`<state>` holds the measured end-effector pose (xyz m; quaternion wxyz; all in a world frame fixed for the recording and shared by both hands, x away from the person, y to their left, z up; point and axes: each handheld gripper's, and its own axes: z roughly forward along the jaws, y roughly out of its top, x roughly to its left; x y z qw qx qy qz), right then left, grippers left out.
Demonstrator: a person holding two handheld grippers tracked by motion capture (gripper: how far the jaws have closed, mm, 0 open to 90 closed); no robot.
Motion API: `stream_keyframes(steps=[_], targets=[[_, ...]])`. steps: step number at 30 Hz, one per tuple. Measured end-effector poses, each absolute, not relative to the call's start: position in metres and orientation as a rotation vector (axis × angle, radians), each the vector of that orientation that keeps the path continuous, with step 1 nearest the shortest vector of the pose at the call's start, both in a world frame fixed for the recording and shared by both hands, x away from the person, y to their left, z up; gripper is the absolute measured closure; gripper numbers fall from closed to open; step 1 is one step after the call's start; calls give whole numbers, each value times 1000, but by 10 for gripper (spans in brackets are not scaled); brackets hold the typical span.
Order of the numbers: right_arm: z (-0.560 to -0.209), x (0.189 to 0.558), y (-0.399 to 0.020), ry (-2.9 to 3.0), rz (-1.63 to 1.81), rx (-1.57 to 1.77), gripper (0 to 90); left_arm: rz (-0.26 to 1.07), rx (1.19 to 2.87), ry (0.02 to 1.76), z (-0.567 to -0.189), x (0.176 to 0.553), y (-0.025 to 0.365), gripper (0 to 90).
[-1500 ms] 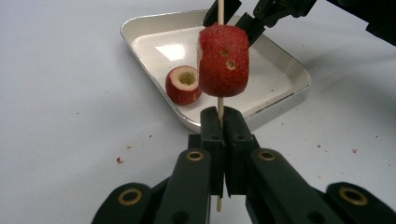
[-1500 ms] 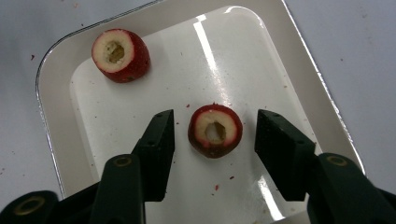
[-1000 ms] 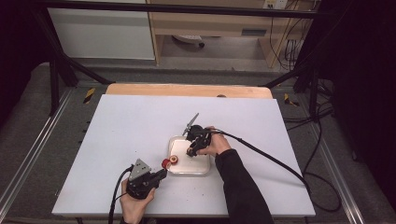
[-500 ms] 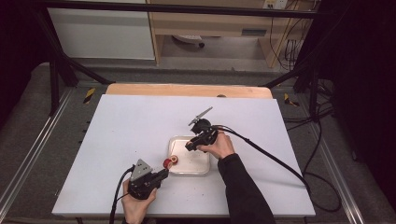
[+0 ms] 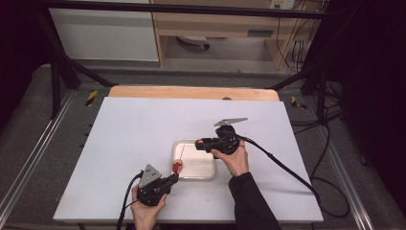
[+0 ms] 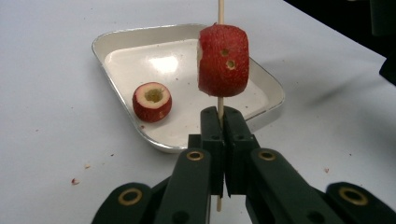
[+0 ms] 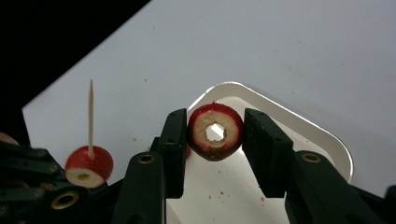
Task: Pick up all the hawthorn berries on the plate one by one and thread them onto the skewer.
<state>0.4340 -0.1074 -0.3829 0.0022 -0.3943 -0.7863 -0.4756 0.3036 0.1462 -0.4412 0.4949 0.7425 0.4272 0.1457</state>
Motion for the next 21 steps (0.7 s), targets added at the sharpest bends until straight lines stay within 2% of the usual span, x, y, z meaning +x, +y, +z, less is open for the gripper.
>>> stream_keyframes(steps=[11,21], targets=[[-397,416,-123,-2193,-1814,-1346,614,357,1803,1056,-444,300,126,883],[-397,411,-127,-2089,-1923,-1375,615,345,1813,1072,-447,300,105,883]])
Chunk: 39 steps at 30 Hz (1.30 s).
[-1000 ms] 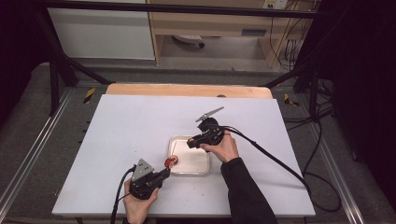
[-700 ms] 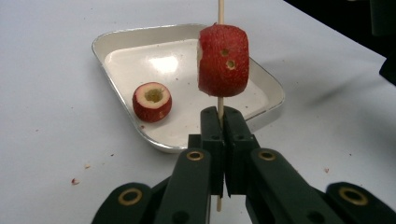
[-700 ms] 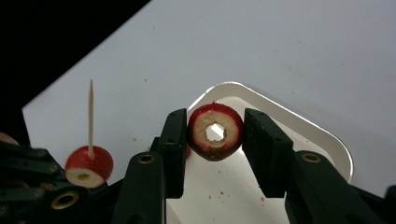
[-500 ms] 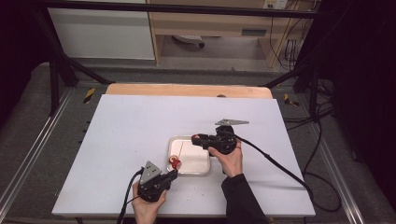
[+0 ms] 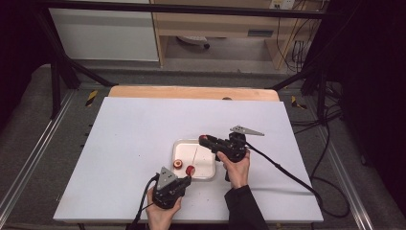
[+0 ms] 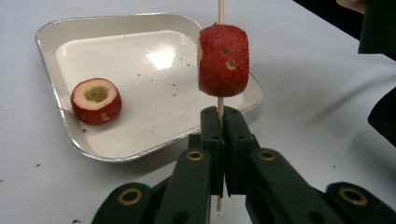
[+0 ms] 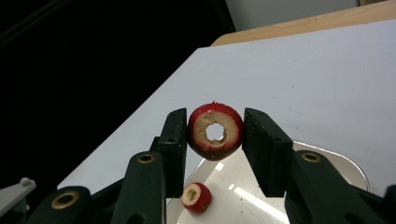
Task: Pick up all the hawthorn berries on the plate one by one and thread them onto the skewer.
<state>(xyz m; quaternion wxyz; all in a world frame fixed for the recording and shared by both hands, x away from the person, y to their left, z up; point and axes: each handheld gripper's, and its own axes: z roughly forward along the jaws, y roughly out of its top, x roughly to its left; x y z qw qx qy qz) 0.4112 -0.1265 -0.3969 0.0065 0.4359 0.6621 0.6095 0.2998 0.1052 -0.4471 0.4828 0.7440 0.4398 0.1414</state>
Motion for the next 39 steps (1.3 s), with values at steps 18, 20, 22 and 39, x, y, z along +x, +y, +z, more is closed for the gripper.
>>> stream_keyframes(steps=[18,20,22,39], targets=[[-392,406,-127,2012,1976,1354,615,306,1797,1103,-449,307,88,883],[-392,405,-127,2013,1976,1355,615,304,1795,1105,-449,308,88,883],[-392,405,-127,2010,1978,1349,615,301,1785,1107,-448,308,88,882],[-396,404,-124,2013,1985,1355,615,270,1744,1128,-447,308,88,883]])
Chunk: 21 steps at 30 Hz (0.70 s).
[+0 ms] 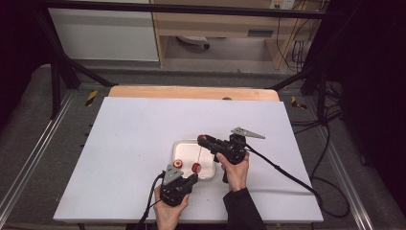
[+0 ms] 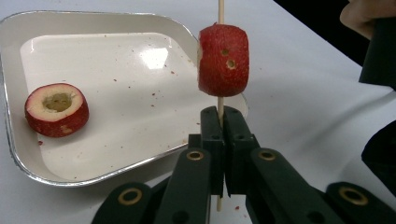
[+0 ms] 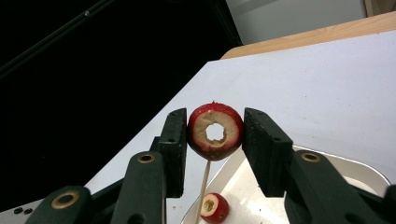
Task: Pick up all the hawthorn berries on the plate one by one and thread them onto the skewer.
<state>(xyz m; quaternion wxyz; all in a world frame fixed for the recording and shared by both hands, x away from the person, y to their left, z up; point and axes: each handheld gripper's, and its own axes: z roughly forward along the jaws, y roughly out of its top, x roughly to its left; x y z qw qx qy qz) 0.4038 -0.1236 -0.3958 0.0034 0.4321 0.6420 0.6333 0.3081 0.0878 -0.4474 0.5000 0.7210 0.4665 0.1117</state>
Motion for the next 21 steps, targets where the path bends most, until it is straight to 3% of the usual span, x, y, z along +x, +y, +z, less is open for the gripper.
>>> stream_keyframes(steps=[11,21], targets=[[-402,397,-118,1978,1996,1343,616,225,1685,1175,-447,309,84,883],[-400,396,-121,1991,1994,1401,618,275,1693,1185,-450,308,81,882]])
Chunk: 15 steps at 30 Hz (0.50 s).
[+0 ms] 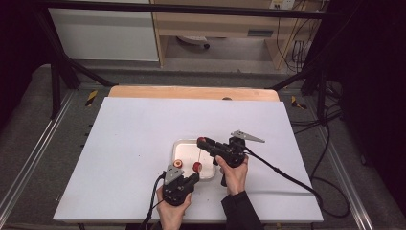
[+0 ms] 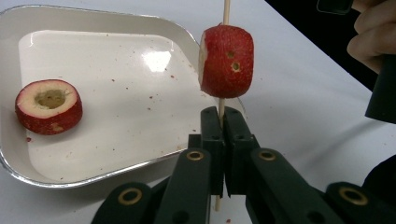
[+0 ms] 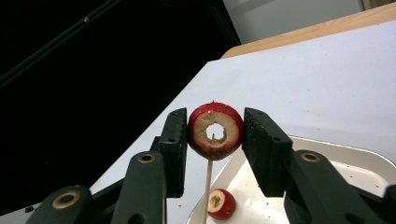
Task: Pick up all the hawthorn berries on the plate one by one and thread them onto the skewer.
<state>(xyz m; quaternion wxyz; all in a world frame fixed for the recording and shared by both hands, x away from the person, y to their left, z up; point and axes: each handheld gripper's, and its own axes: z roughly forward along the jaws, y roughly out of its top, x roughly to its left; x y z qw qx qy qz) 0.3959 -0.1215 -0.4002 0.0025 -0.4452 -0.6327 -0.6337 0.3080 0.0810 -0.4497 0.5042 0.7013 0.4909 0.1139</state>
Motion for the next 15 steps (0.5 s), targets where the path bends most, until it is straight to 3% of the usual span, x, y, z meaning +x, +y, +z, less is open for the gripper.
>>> stream_keyframes(steps=[9,15], targets=[[-401,398,-127,-1940,-1880,-1431,620,418,1772,1173,-451,302,72,884],[-402,397,-126,-1942,-1856,-1431,621,417,1750,1153,-448,302,75,885]])
